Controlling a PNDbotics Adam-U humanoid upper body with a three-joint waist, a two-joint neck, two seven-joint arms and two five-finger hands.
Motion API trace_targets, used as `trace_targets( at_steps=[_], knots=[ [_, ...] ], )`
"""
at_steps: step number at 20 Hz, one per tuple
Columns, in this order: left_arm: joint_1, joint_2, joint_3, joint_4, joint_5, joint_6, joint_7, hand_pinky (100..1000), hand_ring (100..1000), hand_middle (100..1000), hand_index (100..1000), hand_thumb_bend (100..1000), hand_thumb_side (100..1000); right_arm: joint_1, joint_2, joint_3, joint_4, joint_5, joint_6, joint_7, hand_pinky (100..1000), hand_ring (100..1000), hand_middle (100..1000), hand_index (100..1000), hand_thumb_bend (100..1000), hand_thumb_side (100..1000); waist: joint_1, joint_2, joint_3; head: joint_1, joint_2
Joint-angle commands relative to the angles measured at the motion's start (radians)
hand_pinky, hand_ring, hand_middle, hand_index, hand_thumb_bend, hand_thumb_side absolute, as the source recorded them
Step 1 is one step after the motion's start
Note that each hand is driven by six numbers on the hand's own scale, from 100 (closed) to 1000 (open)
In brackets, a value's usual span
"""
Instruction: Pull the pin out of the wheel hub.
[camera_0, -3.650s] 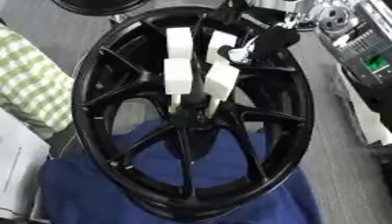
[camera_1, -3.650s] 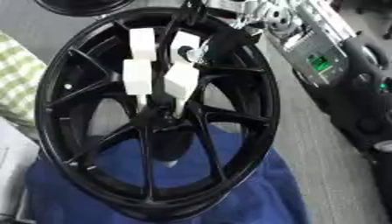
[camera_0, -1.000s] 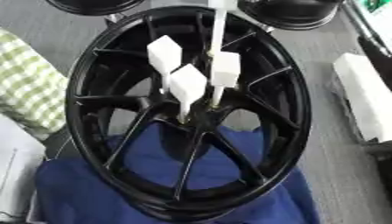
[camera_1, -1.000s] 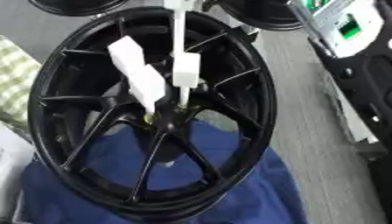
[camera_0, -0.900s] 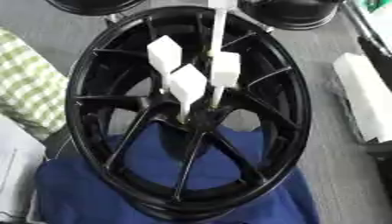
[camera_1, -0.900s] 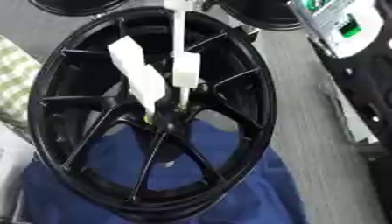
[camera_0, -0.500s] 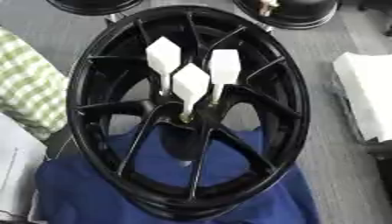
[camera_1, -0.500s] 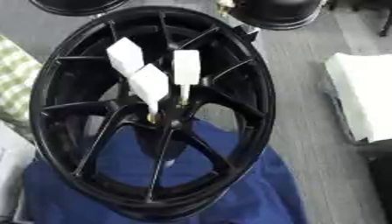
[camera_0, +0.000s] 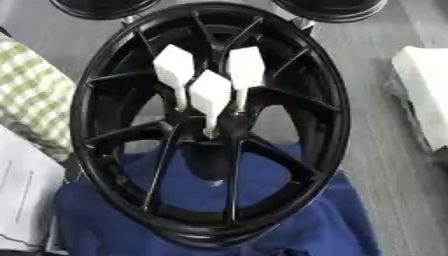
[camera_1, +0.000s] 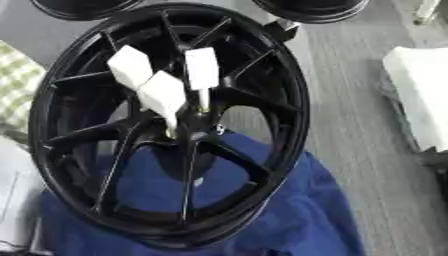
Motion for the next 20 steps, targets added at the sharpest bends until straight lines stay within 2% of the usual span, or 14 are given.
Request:
trace_targets(
  at_steps=[1, 3, 6, 7, 8, 14, 17, 20],
  knots=[
    [-0.004, 0.011, 0.016, -0.016, 0.003, 0.004, 0.001, 700, 690, 503, 719, 173, 705, 0.062, 0.05, -0.055, -0.052, 0.124, -0.035, -0.022, 921, 763, 675, 856, 100, 253, 0.003, -0.012, -0.003, 0.009, 0.001],
    [-0.005, 0.004, 0.015, -0.013, 0.004, 0.006, 0.0, 701, 690, 503, 720, 174, 705, 0.106, 0.102, -0.07, -0.056, 0.191, -0.069, -0.007, 942, 801, 747, 906, 100, 256, 0.008, -0.013, -0.005, 0.01, 0.002],
    [-0.006, -0.003, 0.018, -0.013, 0.001, 0.005, 0.003, 701, 689, 503, 720, 168, 712, 0.153, 0.168, -0.084, -0.058, 0.251, -0.101, 0.011, 953, 815, 763, 916, 100, 268, 0.012, -0.013, -0.005, 0.008, 0.002],
    [-0.006, -0.005, 0.018, -0.013, 0.002, 0.004, 0.004, 701, 688, 503, 720, 156, 744, 0.161, 0.184, -0.087, -0.058, 0.262, -0.107, 0.013, 956, 812, 759, 918, 100, 268, 0.013, -0.013, -0.005, 0.007, 0.002],
    [-0.006, -0.007, 0.018, -0.013, 0.005, 0.004, 0.007, 700, 688, 503, 720, 157, 747, 0.167, 0.2, -0.09, -0.058, 0.267, -0.11, 0.013, 957, 811, 757, 917, 100, 311, 0.015, -0.014, -0.004, 0.007, 0.002],
    [-0.008, -0.013, 0.014, -0.014, 0.006, 0.004, 0.007, 700, 687, 502, 719, 171, 717, 0.163, 0.232, -0.097, -0.058, 0.228, -0.107, 0.0, 962, 796, 732, 906, 100, 324, 0.022, -0.016, -0.005, 0.003, 0.004],
    [-0.011, -0.015, 0.012, -0.017, 0.006, 0.003, 0.004, 700, 686, 502, 719, 170, 715, 0.149, 0.229, -0.094, -0.058, 0.187, -0.105, -0.017, 957, 761, 664, 871, 100, 336, 0.024, -0.019, -0.004, 0.0, 0.003],
    [-0.017, -0.024, 0.007, -0.021, 0.007, 0.004, 0.0, 700, 687, 502, 719, 172, 716, 0.124, 0.224, -0.083, -0.058, 0.124, -0.107, -0.053, 958, 743, 633, 853, 100, 345, 0.025, -0.021, -0.002, -0.004, 0.001]
  ],
)
